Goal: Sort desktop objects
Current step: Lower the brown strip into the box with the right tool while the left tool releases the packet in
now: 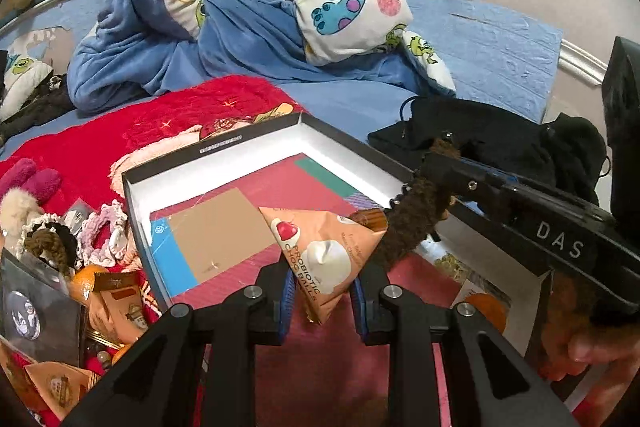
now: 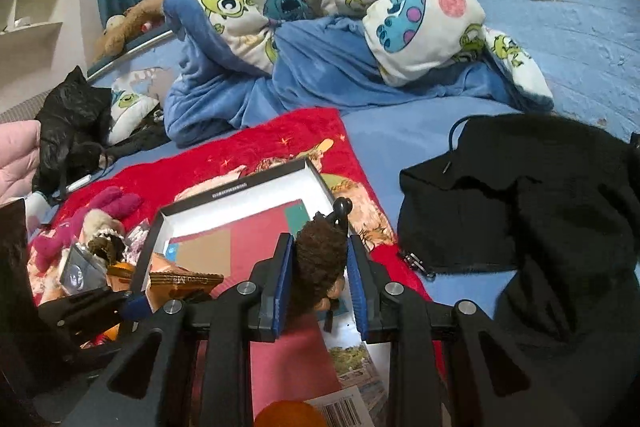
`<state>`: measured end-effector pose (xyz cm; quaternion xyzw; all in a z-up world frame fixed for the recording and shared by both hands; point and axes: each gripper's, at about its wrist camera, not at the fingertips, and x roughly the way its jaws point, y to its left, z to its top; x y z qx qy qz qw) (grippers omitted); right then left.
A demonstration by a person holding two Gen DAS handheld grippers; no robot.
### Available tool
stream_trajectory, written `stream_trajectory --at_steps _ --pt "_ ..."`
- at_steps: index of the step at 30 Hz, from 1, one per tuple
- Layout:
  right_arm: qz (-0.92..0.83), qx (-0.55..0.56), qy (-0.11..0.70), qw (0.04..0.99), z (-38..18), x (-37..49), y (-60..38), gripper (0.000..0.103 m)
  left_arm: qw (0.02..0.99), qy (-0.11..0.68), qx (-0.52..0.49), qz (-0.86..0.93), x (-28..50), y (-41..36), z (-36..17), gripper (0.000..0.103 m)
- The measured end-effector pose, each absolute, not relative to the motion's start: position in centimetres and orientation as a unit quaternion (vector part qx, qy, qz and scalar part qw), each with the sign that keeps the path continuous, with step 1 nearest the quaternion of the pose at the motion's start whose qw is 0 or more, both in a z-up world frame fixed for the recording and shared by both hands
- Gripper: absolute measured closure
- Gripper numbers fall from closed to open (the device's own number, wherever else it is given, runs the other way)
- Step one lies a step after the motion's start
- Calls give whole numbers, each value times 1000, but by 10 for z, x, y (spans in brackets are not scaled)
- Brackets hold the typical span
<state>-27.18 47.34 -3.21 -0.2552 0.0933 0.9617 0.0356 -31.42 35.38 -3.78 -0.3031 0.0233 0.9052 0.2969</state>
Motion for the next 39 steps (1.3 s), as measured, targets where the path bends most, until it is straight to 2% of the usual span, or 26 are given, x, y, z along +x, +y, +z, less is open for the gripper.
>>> stream_trajectory --at_steps 15,21,25,26,27,28,29,30,31,32,33,35,39 --pt "962 -260 72 33 -38 -271 466 82 299 41 -318 899 -312 360 -47 78" --pt "965 -248 84 22 -38 -267 470 81 296 42 -318 900 -313 359 -47 77" --pt "968 -220 119 2 -38 -256 480 78 287 45 -315 904 -311 359 -45 76" --pt "968 -216 127 0 -38 -254 483 74 287 45 -314 904 -311 358 -45 72" --pt "968 -213 134 -1 -39 -253 485 58 286 44 -312 905 -311 358 -44 62" --pt "966 -217 140 3 -42 -253 487 51 289 43 -310 905 -310 357 -43 58" --pt "964 -219 149 6 -43 -254 490 49 294 42 -305 905 -308 357 -41 49" --pt "965 -213 154 6 -42 -252 491 45 298 42 -300 905 -306 356 -39 32" --pt "967 -201 158 5 -39 -248 493 37 302 42 -294 906 -304 356 -37 24" --pt "968 -194 161 8 -38 -246 493 16 303 41 -289 907 -302 355 -36 17" --pt "968 -189 164 9 -38 -244 494 4 302 41 -285 909 -301 354 -34 10" --pt "971 -169 167 12 -35 -237 495 1 298 40 -285 910 -302 352 -34 5" --pt "969 -167 181 15 -37 -237 499 0 298 31 -285 910 -304 350 -34 4"
